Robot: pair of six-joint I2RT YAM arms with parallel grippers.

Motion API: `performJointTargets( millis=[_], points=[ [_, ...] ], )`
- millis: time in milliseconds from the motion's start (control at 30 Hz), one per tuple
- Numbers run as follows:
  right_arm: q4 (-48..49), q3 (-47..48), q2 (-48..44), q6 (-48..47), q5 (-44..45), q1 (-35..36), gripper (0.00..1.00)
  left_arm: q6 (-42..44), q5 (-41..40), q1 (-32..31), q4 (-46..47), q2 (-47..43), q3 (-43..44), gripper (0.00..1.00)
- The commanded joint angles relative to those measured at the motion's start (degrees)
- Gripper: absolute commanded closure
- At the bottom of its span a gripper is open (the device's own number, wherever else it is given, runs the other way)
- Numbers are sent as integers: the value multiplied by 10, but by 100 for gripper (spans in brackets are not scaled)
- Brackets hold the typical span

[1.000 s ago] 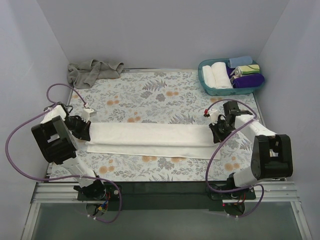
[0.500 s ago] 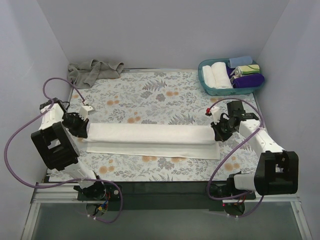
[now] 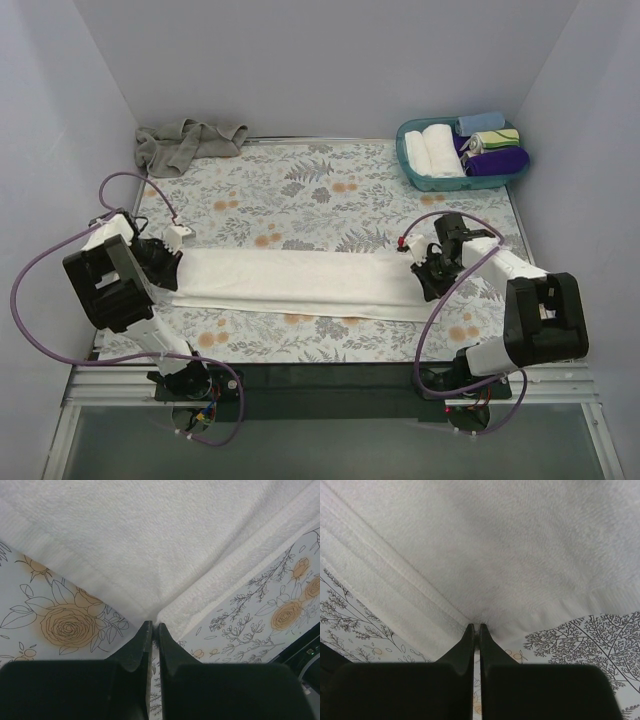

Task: Roll the towels
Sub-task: Fold the towel

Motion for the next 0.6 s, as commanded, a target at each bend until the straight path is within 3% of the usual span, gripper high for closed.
performJointTargets(
  millis=[0, 267, 567],
  points=[
    [9, 3, 20, -9, 61, 5, 99, 0, -43, 12, 42, 3, -2, 100],
    [49, 61, 100, 0, 106, 6, 99, -46, -35, 9, 80, 26, -18, 100],
    [33, 134, 130, -6, 122, 5, 99, -80, -1, 10, 52, 45, 52, 100]
  ],
)
